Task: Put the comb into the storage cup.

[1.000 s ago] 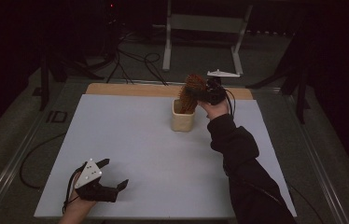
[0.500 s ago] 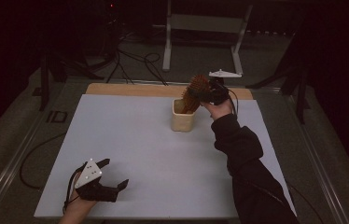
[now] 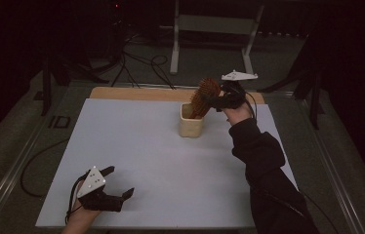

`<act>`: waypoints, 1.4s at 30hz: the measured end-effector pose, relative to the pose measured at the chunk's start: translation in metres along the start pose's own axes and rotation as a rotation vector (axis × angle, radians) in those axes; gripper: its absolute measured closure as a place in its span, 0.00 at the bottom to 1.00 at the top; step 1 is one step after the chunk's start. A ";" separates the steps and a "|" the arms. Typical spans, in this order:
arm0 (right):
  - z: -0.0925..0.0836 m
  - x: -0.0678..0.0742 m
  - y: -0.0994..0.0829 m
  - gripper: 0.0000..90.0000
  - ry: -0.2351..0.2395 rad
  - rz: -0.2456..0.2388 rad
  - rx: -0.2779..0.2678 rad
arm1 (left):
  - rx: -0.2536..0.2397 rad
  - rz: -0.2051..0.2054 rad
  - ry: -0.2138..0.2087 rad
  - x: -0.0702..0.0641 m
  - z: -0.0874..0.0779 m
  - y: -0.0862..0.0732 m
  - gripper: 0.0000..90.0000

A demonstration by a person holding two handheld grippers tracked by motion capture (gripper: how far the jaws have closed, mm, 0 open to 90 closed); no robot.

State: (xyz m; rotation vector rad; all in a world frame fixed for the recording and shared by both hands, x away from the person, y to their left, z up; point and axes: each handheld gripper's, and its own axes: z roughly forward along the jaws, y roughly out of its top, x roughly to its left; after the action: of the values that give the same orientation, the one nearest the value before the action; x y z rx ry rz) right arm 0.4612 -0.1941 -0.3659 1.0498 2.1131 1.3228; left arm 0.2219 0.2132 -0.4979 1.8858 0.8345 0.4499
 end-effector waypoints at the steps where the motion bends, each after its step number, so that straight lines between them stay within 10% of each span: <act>1: -0.003 0.001 0.000 0.11 0.005 -0.007 -0.001 | -0.003 0.003 0.001 0.000 -0.001 0.000 0.00; 18: -0.051 0.006 -0.022 0.11 -0.003 -0.041 -0.021 | -0.015 0.004 0.002 -0.002 -0.003 0.001 0.00; 42: -0.084 0.039 -0.115 0.11 0.095 -0.032 -0.002 | -0.012 0.020 0.008 -0.003 -0.003 0.002 0.00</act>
State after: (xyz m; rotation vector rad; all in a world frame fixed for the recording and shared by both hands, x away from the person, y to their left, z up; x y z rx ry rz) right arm 0.3362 -0.2404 -0.4298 0.9659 2.1878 1.3845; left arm 0.2188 0.2125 -0.4943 1.8834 0.8169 0.4736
